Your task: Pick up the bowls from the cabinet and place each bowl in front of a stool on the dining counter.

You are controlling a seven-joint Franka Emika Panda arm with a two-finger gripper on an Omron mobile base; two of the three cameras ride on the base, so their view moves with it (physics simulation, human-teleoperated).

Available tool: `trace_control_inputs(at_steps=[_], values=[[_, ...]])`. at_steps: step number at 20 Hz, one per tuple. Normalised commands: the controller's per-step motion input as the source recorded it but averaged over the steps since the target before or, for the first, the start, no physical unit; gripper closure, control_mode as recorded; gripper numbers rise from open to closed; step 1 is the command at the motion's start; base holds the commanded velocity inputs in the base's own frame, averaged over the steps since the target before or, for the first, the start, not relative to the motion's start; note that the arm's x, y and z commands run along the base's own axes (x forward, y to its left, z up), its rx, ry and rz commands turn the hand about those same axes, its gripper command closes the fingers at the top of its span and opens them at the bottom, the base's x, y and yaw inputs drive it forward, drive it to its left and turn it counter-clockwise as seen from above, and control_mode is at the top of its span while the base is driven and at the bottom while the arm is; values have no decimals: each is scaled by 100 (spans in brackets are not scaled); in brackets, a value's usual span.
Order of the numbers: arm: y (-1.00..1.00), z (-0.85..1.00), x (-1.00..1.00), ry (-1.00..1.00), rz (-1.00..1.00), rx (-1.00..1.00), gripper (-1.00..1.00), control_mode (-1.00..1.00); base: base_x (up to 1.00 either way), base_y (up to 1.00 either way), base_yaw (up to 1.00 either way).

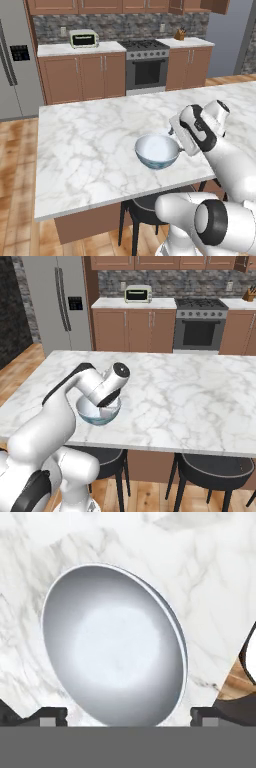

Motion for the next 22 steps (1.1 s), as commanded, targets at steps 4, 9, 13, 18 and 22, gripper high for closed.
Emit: trace_control_inputs(at_steps=[4,9,13,18,22], values=[[-37,93,-57,-1,0,-13,-100,-100,0,0,0],[-58,50,-100,-6,5,-19,-100,-100,0,0,0],[26,17,-100,-9,39,-36,-100,-100,0,0,0],[94,10,-99,-4,45,-39,-100,-100,0,0,0],[100,34,-55,-4,47,-27,-100,-100,0,0,0]])
